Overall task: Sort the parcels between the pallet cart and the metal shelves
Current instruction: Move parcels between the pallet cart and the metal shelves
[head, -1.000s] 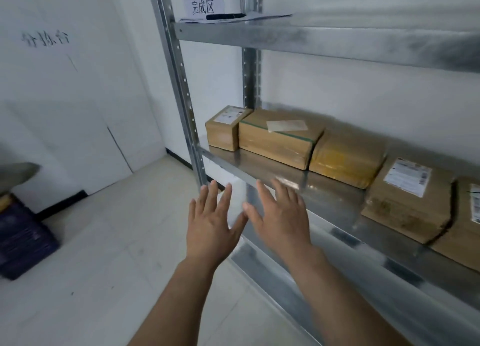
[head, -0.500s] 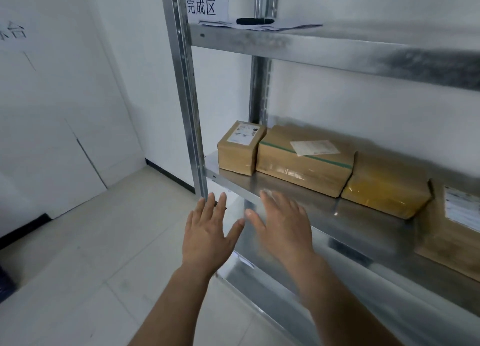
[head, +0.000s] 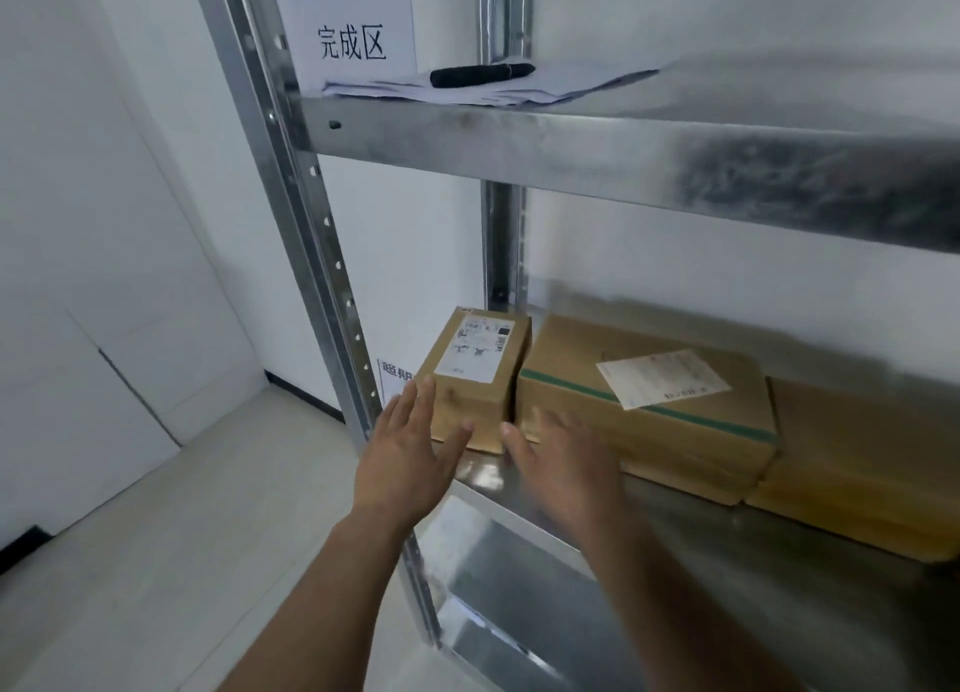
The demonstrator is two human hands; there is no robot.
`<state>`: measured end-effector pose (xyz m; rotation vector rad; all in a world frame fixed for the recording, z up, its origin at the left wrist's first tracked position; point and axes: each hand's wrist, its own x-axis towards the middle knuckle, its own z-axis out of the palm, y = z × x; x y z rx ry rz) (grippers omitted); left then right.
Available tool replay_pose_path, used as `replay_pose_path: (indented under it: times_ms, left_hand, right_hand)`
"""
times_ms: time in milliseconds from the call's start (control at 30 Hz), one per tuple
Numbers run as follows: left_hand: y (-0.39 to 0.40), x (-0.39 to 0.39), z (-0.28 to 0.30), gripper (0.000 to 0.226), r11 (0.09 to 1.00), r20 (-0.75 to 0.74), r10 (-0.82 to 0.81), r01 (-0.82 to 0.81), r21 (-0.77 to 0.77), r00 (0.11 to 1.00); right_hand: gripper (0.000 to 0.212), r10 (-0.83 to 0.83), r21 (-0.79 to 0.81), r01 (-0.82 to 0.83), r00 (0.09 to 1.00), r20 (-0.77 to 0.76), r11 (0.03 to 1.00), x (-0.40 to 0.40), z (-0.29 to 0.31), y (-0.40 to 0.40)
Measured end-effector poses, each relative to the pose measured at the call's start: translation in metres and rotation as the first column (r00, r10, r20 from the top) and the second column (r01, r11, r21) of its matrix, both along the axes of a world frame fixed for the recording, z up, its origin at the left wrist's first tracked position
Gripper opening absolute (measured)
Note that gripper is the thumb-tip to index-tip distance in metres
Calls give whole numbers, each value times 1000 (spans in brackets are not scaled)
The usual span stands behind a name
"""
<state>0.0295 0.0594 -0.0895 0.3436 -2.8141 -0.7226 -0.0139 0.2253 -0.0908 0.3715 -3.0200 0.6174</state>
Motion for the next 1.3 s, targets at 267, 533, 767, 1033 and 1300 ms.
replay_pose_path:
  times_ms: [267, 533, 767, 1033, 1300]
  left_hand:
    - [-26, -65, 5, 65, 975, 82, -16, -2, 222, 997]
    - [-47, -94, 4, 40, 924, 209, -29, -53, 378, 978]
    - [-66, -64, -4, 37, 779, 165, -164, 25, 627, 973]
    - [-70, -6, -4, 53, 747, 6, -210, 157, 646, 978]
    - [-61, 65, -4, 49, 759, -125, -292, 309, 573, 948]
  right_hand:
    - [47, -96, -96, 100, 995, 36, 990, -53, -1, -30]
    - [33, -151, -291, 218, 960, 236, 931, -68, -7, -55]
    - [50, -38, -558, 244, 934, 355, 793, -34, 0, -63]
    - [67, -37, -548, 182, 963, 266, 817, 25, 8, -63]
    - [71, -156, -505, 212, 976, 151, 837, 104, 11, -54]
